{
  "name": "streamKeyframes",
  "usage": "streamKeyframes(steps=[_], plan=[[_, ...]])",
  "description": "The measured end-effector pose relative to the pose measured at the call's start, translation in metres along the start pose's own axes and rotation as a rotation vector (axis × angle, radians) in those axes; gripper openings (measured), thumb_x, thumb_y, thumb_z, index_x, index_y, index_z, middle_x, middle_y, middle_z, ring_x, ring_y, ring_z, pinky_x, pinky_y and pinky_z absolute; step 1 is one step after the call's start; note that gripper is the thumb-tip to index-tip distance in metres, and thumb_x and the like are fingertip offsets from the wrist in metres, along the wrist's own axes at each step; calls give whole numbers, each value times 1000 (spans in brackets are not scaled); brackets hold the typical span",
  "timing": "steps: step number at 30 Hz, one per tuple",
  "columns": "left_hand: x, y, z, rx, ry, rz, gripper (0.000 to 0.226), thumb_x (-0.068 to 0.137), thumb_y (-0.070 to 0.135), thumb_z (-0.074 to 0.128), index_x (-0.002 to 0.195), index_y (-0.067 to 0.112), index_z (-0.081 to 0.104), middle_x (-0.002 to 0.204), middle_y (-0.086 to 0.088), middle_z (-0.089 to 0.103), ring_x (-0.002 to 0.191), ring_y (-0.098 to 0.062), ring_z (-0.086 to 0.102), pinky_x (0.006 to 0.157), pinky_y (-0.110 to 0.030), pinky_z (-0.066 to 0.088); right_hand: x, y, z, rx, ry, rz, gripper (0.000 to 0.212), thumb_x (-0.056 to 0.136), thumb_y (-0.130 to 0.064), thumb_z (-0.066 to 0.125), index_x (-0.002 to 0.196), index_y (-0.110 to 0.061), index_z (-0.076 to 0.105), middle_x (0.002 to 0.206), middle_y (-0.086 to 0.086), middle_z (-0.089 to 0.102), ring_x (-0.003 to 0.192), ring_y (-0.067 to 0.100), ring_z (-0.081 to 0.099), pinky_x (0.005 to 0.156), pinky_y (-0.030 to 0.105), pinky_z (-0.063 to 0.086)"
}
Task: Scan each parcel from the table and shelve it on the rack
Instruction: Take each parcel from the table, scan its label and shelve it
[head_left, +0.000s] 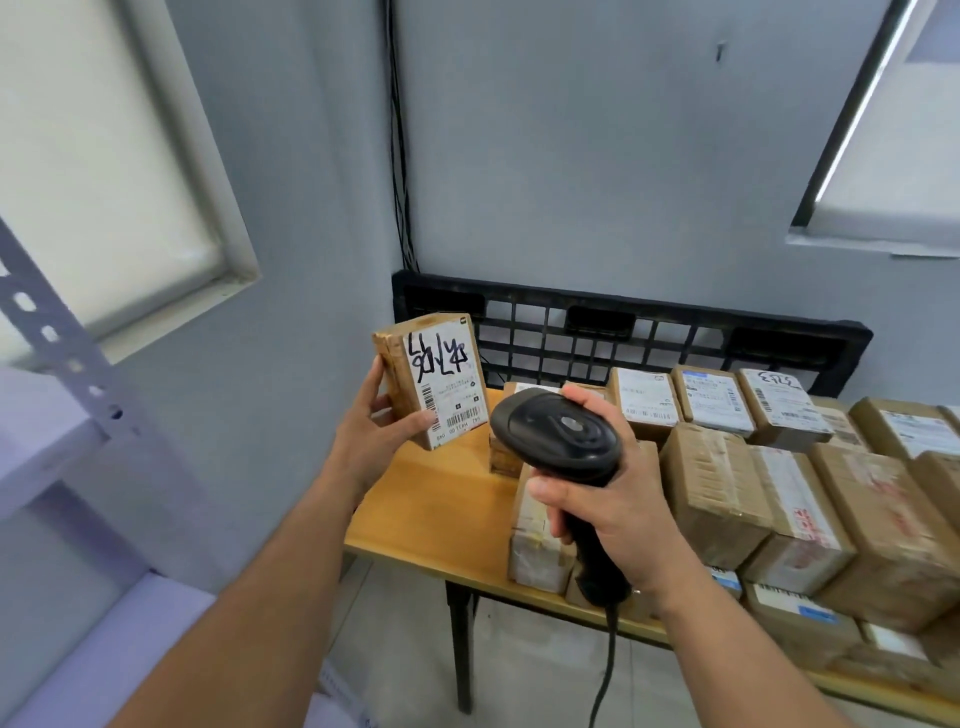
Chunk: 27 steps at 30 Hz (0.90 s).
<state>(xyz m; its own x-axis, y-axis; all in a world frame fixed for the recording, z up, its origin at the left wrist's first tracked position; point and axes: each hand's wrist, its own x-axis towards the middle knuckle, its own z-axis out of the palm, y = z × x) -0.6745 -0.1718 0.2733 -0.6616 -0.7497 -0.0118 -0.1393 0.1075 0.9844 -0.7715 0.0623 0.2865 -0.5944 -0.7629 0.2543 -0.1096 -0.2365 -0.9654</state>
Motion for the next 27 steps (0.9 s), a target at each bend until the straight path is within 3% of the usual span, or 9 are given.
streamKeyframes(steps=[4, 8, 11, 17, 22, 27], plan=[[-6, 14, 4, -38, 11, 54, 91, 80, 16, 77, 150, 41, 25, 129, -4, 59, 120, -23, 56, 104, -54, 43, -9, -8, -5, -7, -22, 14, 74, 75, 2, 78, 128, -40, 50, 90, 13, 69, 51, 29, 58, 48, 35, 52], [-13, 26, 9, -22, 21, 102, 87, 83, 16, 73, 151, 38, 23, 128, -2, 58, 117, -20, 55, 103, -49, 45, -17, -15, -12, -24, -3, 27, 77, 75, 8, 76, 130, -39, 51, 105, 10, 68, 54, 30, 58, 52, 39, 54], [-20, 32, 13, -22, 26, 121, 85, 85, 13, 72, 151, 36, 24, 123, -1, 60, 113, -18, 58, 100, -44, 47, -23, -17, -18, -30, 4, 21, 78, 70, 1, 80, 131, -39, 51, 115, 7, 64, 56, 31, 59, 53, 41, 55], [-30, 38, 25, 1, 41, 125, 86, 84, 16, 73, 151, 37, 24, 129, -5, 59, 120, -22, 56, 106, -53, 42, -34, -22, -32, -20, -12, -3, 78, 67, -2, 80, 132, -34, 50, 120, 14, 60, 55, 26, 60, 51, 37, 55], [-40, 44, 35, 31, 68, 136, 86, 83, 22, 74, 150, 41, 24, 132, -7, 58, 121, -25, 55, 105, -57, 41, -43, -27, -47, -37, -30, -7, 78, 73, 8, 78, 129, -39, 51, 119, 13, 61, 54, 28, 59, 53, 39, 54], [-56, 49, 44, 45, 114, 135, 87, 81, 25, 75, 150, 42, 25, 129, -6, 59, 120, -25, 56, 104, -58, 42, -51, -31, -59, -33, -46, -39, 74, 67, -4, 81, 125, -41, 53, 115, 11, 63, 57, 24, 61, 52, 35, 54]])
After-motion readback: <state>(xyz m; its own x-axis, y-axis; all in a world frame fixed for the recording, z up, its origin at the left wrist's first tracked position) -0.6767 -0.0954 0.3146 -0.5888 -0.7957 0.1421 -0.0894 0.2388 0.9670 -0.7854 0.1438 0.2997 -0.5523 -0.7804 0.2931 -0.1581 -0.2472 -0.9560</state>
